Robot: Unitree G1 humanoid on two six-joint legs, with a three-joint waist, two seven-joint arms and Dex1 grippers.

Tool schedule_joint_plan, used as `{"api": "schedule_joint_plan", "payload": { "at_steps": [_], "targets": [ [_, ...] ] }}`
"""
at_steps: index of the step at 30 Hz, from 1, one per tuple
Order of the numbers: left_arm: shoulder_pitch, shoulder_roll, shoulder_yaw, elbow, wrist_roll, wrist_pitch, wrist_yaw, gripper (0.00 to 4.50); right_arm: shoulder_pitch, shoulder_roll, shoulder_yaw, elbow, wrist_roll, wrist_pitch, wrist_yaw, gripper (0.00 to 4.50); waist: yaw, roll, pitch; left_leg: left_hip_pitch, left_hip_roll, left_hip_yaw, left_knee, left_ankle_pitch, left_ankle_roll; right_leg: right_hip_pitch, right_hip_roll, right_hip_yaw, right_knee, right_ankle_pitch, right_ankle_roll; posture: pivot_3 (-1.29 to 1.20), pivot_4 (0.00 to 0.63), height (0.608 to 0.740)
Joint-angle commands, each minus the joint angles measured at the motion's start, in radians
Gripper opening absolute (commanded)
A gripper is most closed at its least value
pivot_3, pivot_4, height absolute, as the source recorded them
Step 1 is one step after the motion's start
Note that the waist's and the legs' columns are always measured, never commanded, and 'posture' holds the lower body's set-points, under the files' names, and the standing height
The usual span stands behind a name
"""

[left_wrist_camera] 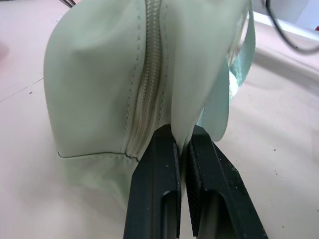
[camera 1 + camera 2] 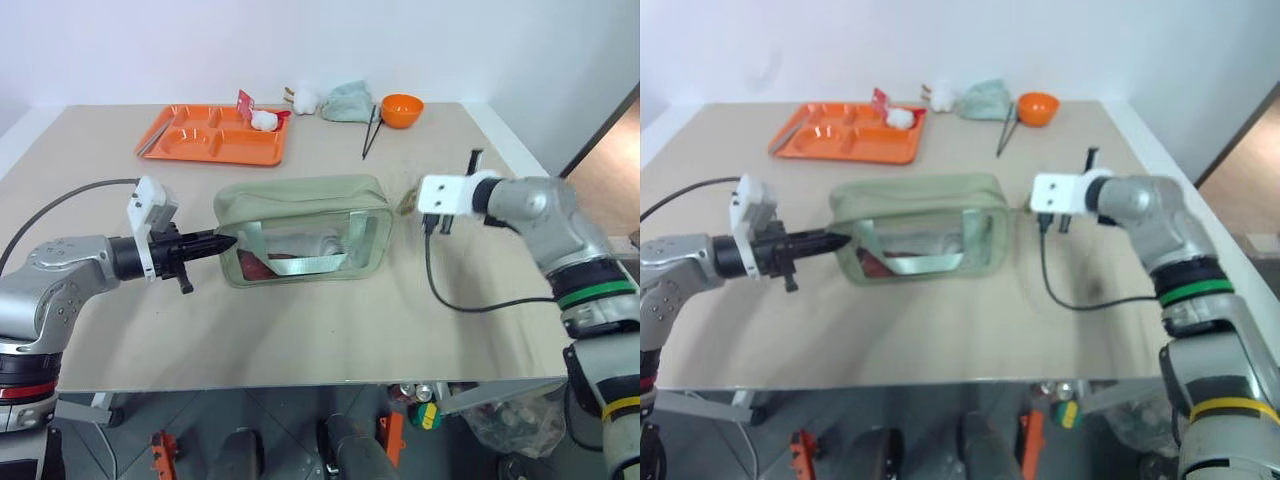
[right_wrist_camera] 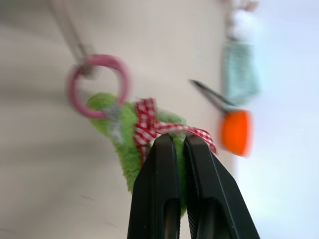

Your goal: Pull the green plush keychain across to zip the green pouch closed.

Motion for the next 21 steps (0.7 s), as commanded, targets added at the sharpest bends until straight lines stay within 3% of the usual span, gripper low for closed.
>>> {"api": "schedule_joint_plan", "payload": {
  "at_steps": [1, 9, 13, 21],
  "targets": [
    [0.005, 0.014, 0.029, -0.013, -0.007, -0.005, -0.002, 0.0, 0.054, 0.015, -0.011, -0.023, 0.017, -0.017, 0.015, 0.01, 0.0, -0.001, 0.0, 0.0, 0.0, 0.0, 0.0, 0.0, 0.0, 0.0, 0.0, 0.0, 0.0, 0.0, 0.0, 0.0, 0.15, 0.74],
    [-0.002, 0.001, 0.018, -0.021, -0.013, -0.003, 0.013, 0.0, 0.261, 0.168, -0.01, -0.309, 0.113, 0.16, 0.109, 0.01, -0.01, -0.001, 0.0, 0.001, 0.0, -0.002, 0.0, 0.0, 0.0, 0.001, 0.0, 0.0, 0.002, 0.0, 0.0, 0.0, 0.15, 0.74],
    [-0.006, -0.002, 0.014, -0.025, -0.013, -0.001, 0.021, 0.0, 0.284, 0.214, -0.013, -0.382, 0.125, 0.243, 0.124, 0.01, -0.016, -0.001, -0.001, 0.003, 0.001, -0.002, 0.001, 0.001, -0.001, 0.003, 0.001, -0.001, 0.002, 0.001, 0.0, 0.0, 0.15, 0.74],
    [-0.007, -0.001, 0.017, -0.01, -0.008, -0.009, 0.02, 0.0, 0.242, 0.2, -0.053, -0.367, 0.129, 0.284, 0.135, 0.01, -0.015, -0.001, -0.001, 0.003, 0.0, -0.002, 0.001, 0.001, -0.002, 0.004, 0.001, -0.001, 0.001, 0.001, 0.0, 0.0, 0.15, 0.74]
  ]
}}
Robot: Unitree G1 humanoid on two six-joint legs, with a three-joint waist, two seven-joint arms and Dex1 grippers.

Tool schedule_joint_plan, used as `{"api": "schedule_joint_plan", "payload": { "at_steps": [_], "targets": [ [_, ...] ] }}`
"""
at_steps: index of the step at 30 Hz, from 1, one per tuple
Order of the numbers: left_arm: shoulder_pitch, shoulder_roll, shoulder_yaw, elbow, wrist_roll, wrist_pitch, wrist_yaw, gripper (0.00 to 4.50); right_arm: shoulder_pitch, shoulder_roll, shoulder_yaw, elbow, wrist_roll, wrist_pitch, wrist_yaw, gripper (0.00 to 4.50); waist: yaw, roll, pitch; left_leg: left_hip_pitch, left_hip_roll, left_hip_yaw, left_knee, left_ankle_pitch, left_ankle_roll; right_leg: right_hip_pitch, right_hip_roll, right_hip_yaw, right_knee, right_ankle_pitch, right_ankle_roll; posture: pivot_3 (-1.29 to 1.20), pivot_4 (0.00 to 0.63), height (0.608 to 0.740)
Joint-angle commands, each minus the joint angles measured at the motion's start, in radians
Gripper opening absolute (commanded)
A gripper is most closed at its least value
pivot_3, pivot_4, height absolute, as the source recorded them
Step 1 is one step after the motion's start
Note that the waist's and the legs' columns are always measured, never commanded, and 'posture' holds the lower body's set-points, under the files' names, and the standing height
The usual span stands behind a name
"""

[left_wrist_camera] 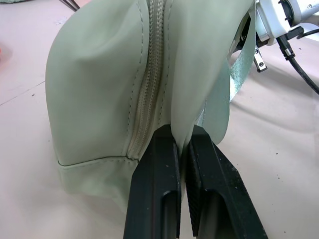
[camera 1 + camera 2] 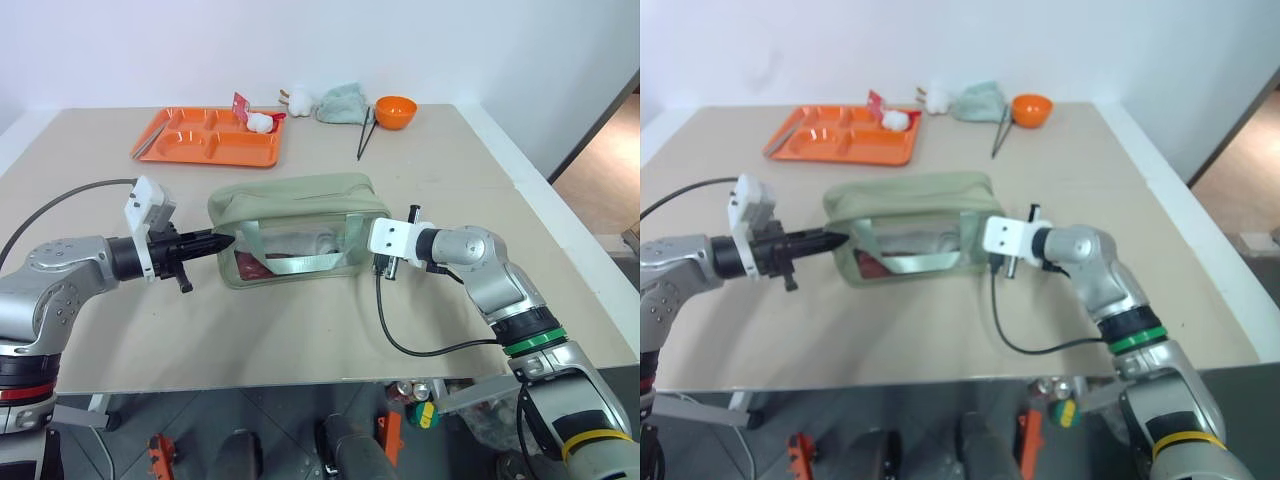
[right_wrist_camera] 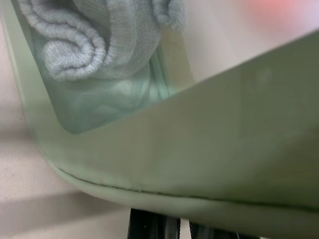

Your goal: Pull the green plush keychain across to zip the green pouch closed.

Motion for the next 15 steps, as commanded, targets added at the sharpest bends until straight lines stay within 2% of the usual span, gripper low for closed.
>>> {"api": "schedule_joint_plan", "payload": {
  "at_steps": [1, 3, 5, 10, 13, 15],
  "targets": [
    [-0.011, 0.0, 0.012, -0.01, -0.004, -0.01, -0.005, 0.0, -0.038, -0.019, -0.044, -0.021, 0.038, 0.023, 0.026, 0.01, 0.0, 0.0, 0.0, 0.0, 0.0, 0.0, 0.0, 0.0, 0.0, 0.0, 0.0, 0.0, 0.0, 0.0, 0.0, 0.0, 0.15, 0.74],
    [-0.008, -0.003, 0.018, -0.007, -0.007, -0.009, 0.001, 0.0, -0.054, -0.022, -0.077, -0.023, 0.076, 0.06, 0.042, 0.01, 0.0, 0.0, 0.0, 0.0, 0.0, 0.0, 0.0, 0.0, 0.0, 0.0, 0.0, 0.0, 0.0, 0.0, 0.0, 0.0, 0.15, 0.74],
    [-0.01, -0.011, 0.032, 0.004, -0.009, -0.012, 0.015, 0.0, -0.077, -0.032, -0.125, -0.02, 0.134, 0.123, 0.072, 0.69, 0.0, 0.0, 0.0, 0.0, 0.0, 0.0, 0.0, 0.0, 0.0, 0.0, 0.0, 0.0, 0.0, 0.0, 0.0, 0.0, 0.15, 0.74],
    [-0.025, -0.023, 0.071, 0.046, -0.029, -0.001, 0.041, 1.74, -0.088, -0.112, -0.226, -0.071, 0.318, 0.309, 0.242, 2.35, 0.003, 0.0, 0.0, -0.001, -0.001, -0.001, 0.0, 0.0, 0.0, 0.0, -0.001, -0.001, -0.001, 0.0, 0.0, 0.0, 0.15, 0.74],
    [-0.014, -0.015, 0.1, 0.03, -0.071, 0.022, 0.029, 2.74, -0.125, -0.145, -0.29, -0.057, 0.383, 0.395, 0.247, 3.4, 0.0, 0.0, 0.0, -0.001, 0.0, -0.001, 0.0, 0.0, 0.001, 0.0, -0.001, -0.001, -0.001, -0.001, 0.0, 0.0, 0.15, 0.74],
    [-0.009, 0.008, 0.139, 0.015, -0.103, 0.047, 0.022, 3.43, -0.115, -0.213, -0.311, -0.077, 0.442, 0.466, 0.339, 4.07, 0.0, 0.001, 0.001, -0.001, 0.0, 0.0, -0.001, 0.0, 0.001, -0.001, -0.001, 0.0, -0.001, 0.0, 0.0, 0.0, 0.15, 0.74]
  ]
}}
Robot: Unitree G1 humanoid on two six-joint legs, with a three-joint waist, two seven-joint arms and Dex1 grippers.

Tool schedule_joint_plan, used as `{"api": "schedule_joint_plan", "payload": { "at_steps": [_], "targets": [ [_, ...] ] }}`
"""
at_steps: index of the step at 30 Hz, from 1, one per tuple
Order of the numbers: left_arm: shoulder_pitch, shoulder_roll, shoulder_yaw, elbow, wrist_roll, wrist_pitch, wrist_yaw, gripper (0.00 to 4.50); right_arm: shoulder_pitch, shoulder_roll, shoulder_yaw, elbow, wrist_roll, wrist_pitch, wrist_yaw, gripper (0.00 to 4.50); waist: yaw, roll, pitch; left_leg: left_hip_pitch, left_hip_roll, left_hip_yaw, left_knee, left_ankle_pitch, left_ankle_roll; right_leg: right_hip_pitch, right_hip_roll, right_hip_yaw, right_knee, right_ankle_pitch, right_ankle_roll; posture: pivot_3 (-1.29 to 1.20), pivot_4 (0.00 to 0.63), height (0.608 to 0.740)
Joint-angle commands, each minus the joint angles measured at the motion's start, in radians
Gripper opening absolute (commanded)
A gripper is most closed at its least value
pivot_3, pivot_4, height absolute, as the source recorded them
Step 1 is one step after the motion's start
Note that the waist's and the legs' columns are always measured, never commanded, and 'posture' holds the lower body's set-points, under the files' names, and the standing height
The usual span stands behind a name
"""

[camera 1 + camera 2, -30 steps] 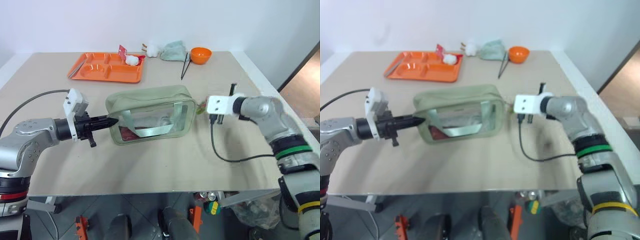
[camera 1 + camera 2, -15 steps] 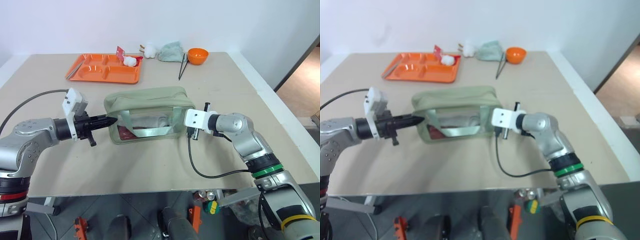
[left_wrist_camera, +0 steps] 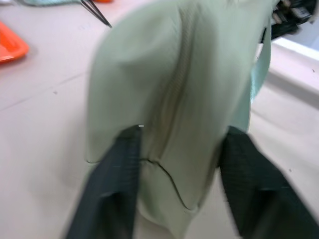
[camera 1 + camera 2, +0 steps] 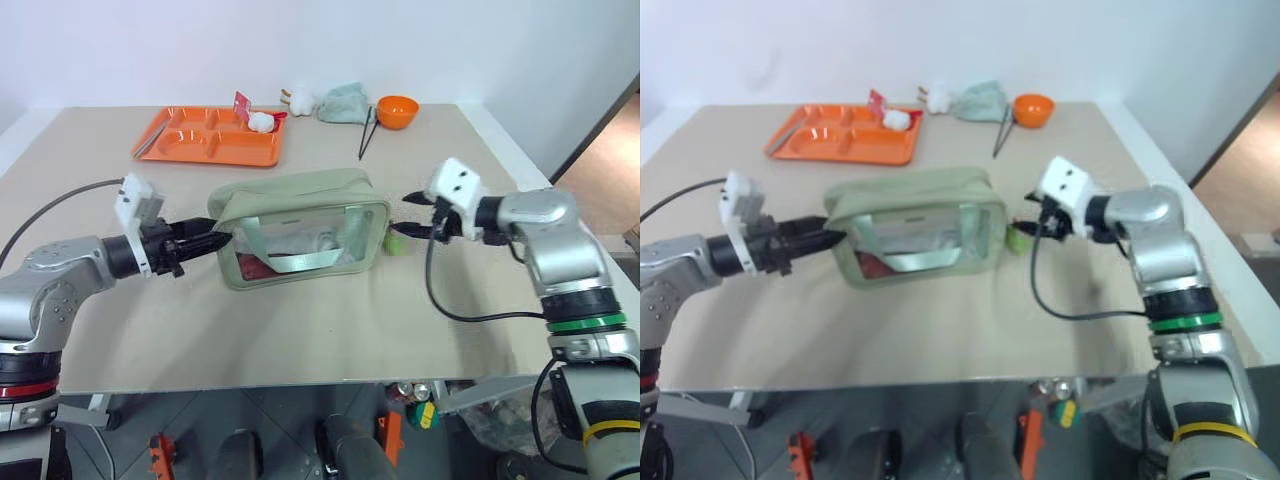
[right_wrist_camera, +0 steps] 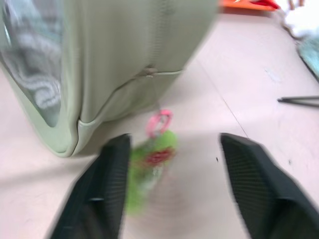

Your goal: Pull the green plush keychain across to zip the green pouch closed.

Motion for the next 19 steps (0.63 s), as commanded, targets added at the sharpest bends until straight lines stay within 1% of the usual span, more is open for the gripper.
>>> {"api": "schedule_joint_plan", "payload": {
  "at_steps": [1, 2, 3, 4, 8, 10, 13, 16, 19],
  "targets": [
    [0.002, 0.056, 0.097, -0.045, -0.055, 0.03, -0.012, 3.78, -0.008, -0.122, -0.075, -0.07, 0.131, 0.131, 0.153, 4.4, 0.002, 0.0, 0.0, -0.001, 0.0, -0.001, 0.0, 0.0, 0.0, 0.0, 0.0, -0.001, 0.0, 0.0, 0.0, 0.0, 0.15, 0.74],
    [0.008, 0.072, 0.113, -0.049, -0.054, 0.027, -0.013, 4.03, 0.019, -0.152, -0.083, -0.096, 0.159, 0.129, 0.199, 4.41, 0.002, 0.0, 0.0, -0.001, 0.0, -0.001, 0.0, 0.0, 0.0, 0.0, 0.0, -0.001, 0.0, 0.0, 0.0, 0.0, 0.15, 0.74],
    [0.015, 0.084, 0.132, -0.051, -0.063, 0.034, -0.011, 4.41, 0.039, -0.173, -0.091, -0.116, 0.18, 0.125, 0.22, 4.41, 0.002, 0.0, 0.0, -0.001, 0.0, -0.002, -0.001, 0.0, 0.0, -0.001, 0.0, -0.002, 0.0, -0.001, -0.001, 0.0, 0.15, 0.74],
    [0.034, 0.101, 0.164, -0.057, -0.083, 0.044, -0.019, 4.49, 0.044, -0.185, -0.107, -0.127, 0.21, 0.158, 0.226, 4.41, 0.003, 0.0, 0.0, -0.001, 0.0, -0.002, -0.001, 0.0, 0.001, 0.0, 0.0, -0.002, -0.001, -0.002, -0.001, 0.0, 0.15, 0.74],
    [0.18, 0.151, 0.304, -0.092, -0.112, 0.053, -0.054, 4.49, 0.071, -0.221, -0.202, -0.176, 0.321, 0.266, 0.22, 4.41, -0.01, 0.0, 0.0, 0.001, 0.001, 0.001, -0.002, -0.002, 0.003, -0.001, 0.0, 0.0, 0.0, -0.002, -0.001, 0.0, 0.15, 0.74],
    [0.252, 0.143, 0.378, -0.089, -0.111, 0.048, -0.037, 4.49, 0.093, -0.234, -0.26, -0.2, 0.372, 0.324, 0.201, 4.41, -0.009, 0.001, 0.001, 0.001, 0.001, 0.001, -0.001, -0.002, 0.003, -0.001, 0.0, 0.0, 0.0, -0.003, -0.001, 0.0, 0.15, 0.74],
    [0.335, 0.099, 0.465, -0.097, -0.136, 0.042, 0.002, 4.49, 0.149, -0.248, -0.343, -0.237, 0.443, 0.397, 0.17, 4.41, -0.001, 0.0, 0.0, 0.0, 0.001, 0.0, -0.001, -0.002, 0.003, -0.001, 0.0, -0.001, 0.0, -0.003, -0.002, 0.0, 0.15, 0.74],
    [0.385, 0.055, 0.484, -0.119, -0.148, 0.033, 0.029, 4.49, 0.195, -0.243, -0.377, -0.272, 0.476, 0.426, 0.126, 4.41, 0.001, 0.0, 0.0, 0.001, 0.0, 0.0, 0.0, -0.002, 0.003, 0.0, -0.001, -0.002, 0.0, -0.003, -0.002, 0.0, 0.15, 0.74],
    [0.4, 0.034, 0.461, -0.123, -0.146, 0.024, 0.036, 4.49, 0.21, -0.229, -0.361, -0.292, 0.489, 0.43, 0.093, 4.41, 0.001, 0.0, 0.0, 0.001, -0.001, 0.001, 0.0, -0.001, 0.002, 0.001, -0.002, -0.001, 0.0, -0.004, -0.004, 0.0, 0.15, 0.74]
  ]
}}
